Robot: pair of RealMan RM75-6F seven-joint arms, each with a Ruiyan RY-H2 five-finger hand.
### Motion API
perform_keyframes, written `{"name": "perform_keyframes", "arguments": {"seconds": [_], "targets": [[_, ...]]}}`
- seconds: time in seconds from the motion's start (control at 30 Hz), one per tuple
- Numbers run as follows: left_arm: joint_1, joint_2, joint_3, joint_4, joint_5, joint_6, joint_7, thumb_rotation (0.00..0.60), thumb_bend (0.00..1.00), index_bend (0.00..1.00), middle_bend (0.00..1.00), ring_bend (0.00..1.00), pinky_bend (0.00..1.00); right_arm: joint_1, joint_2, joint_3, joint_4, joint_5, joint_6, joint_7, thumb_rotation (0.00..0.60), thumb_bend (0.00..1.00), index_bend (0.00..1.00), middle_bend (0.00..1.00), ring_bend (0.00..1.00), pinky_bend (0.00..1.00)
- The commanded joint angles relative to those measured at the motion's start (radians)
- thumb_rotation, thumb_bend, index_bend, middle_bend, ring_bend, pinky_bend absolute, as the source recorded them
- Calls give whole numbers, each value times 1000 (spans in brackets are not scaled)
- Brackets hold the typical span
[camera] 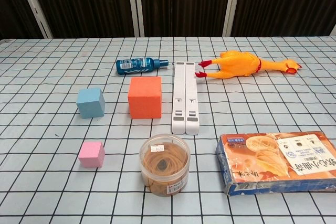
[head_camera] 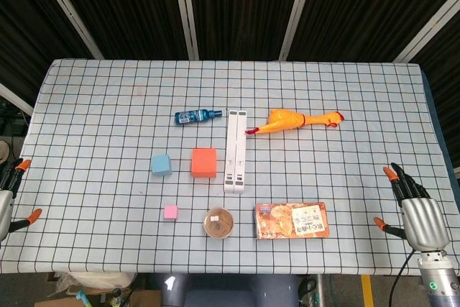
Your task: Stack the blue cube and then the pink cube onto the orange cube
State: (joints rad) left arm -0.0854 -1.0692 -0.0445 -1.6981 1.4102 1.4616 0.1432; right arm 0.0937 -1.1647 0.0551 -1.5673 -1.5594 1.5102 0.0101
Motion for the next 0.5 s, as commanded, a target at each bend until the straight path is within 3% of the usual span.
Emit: {"name": "perform_keyframes", "arguments": {"seconds": [0.03,0.5], "targets": [[1,2,3,-9,7,4,8,600,239,0,44,12,94,-4,-9,0,19,-16,17,7,600,56,88,58,163,289],[0,-9,8,-12,1,-10,36,600,240,0,51,12,98,-16,24,-4,-12,-16,26,23,600,56,88,58,163,289]]}}
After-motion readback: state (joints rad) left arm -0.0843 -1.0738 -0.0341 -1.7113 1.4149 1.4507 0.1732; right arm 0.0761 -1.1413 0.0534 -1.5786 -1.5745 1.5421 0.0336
